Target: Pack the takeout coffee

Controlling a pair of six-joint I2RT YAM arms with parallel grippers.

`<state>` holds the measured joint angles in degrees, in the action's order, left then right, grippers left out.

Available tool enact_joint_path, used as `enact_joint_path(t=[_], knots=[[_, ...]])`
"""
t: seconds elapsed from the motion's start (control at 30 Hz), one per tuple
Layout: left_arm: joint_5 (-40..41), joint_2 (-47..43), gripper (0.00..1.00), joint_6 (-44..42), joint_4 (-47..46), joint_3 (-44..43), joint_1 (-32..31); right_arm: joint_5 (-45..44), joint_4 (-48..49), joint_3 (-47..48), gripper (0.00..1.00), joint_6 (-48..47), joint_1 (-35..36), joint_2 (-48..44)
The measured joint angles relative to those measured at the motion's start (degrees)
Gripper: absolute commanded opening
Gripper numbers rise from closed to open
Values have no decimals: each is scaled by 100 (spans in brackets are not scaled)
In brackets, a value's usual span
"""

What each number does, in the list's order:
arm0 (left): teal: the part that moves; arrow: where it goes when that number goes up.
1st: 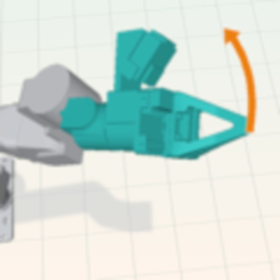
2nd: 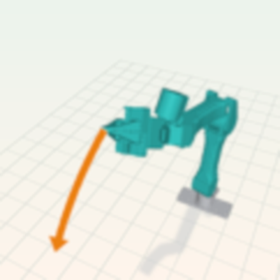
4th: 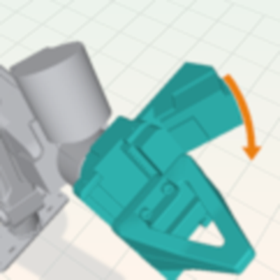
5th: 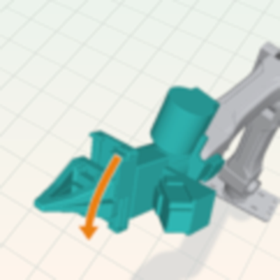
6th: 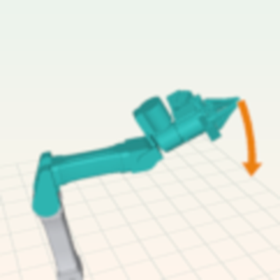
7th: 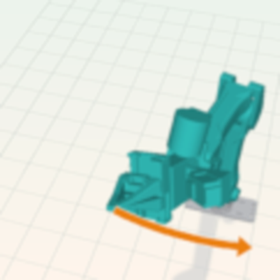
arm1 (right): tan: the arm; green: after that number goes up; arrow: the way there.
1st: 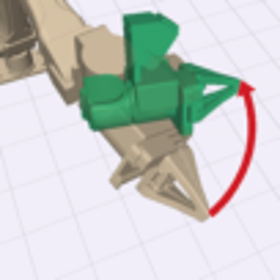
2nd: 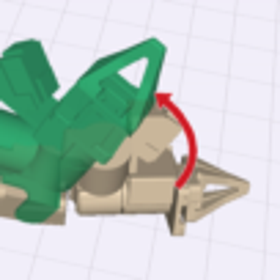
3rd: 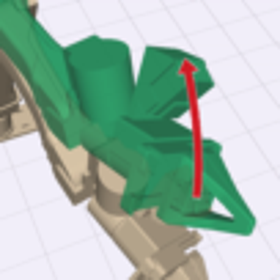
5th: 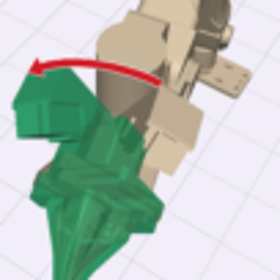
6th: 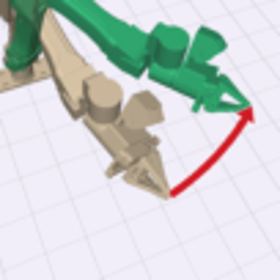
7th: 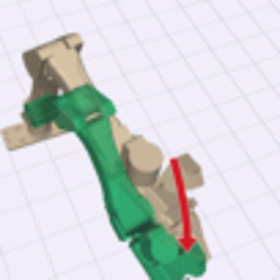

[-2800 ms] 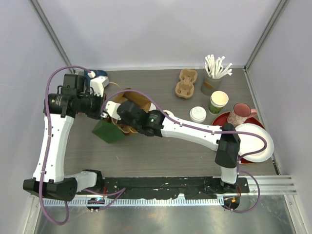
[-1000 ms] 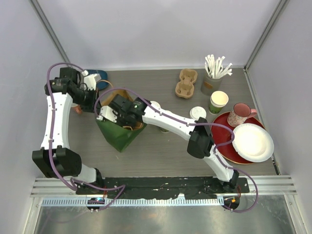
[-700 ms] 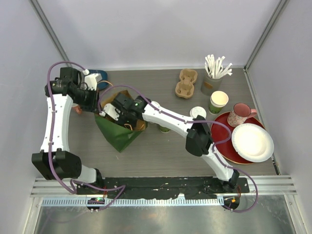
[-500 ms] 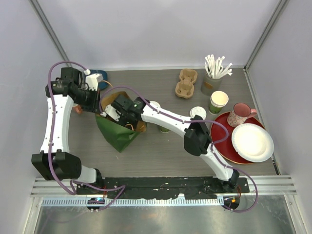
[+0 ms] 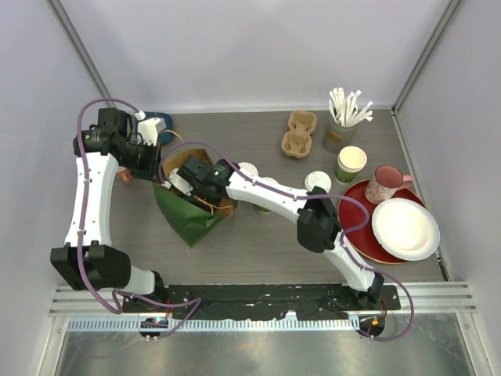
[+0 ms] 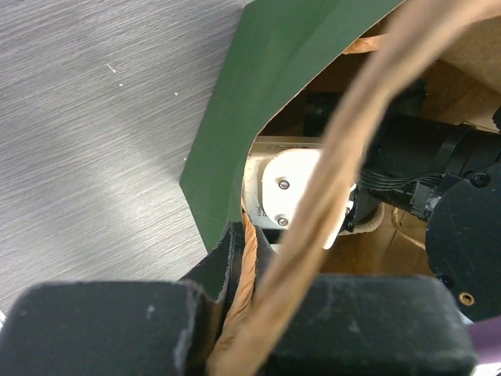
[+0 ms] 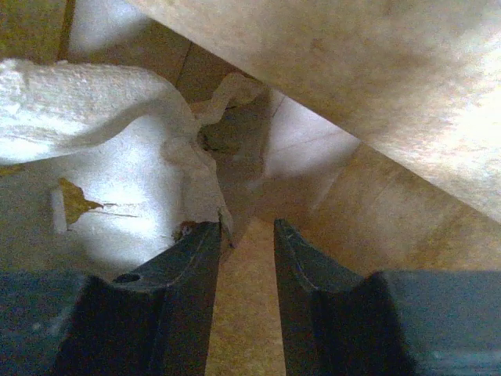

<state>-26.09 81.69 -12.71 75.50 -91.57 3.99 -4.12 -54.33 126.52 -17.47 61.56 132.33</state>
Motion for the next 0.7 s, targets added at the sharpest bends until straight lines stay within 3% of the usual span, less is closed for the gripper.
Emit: enact_joint_path(t=[0.3, 0.37, 0.4, 0.43, 0.47, 0.5, 0.7], knots=[[-120, -111, 0, -31, 33, -2, -94, -136, -57, -299, 56, 120, 37, -396], [-116, -136, 0, -85, 83, -2, -94, -136, 48, -380, 62, 157, 33, -511], [-116, -136, 0, -107, 114, -2, -105, -136, 166, -420, 72, 181, 33, -599], [-116, -136, 0, -127, 144, -2, -118, -133, 258, -444, 73, 190, 33, -678], [-116, -136, 0, -142, 164, -2, -129, -136, 374, -479, 85, 216, 37, -787], [-114, -142, 0, -155, 181, -2, -140, -133, 487, -511, 88, 234, 37, -901], [-98, -173, 0, -269, 210, -2, -149, -114, 1016, -634, 88, 282, 46, -1390]])
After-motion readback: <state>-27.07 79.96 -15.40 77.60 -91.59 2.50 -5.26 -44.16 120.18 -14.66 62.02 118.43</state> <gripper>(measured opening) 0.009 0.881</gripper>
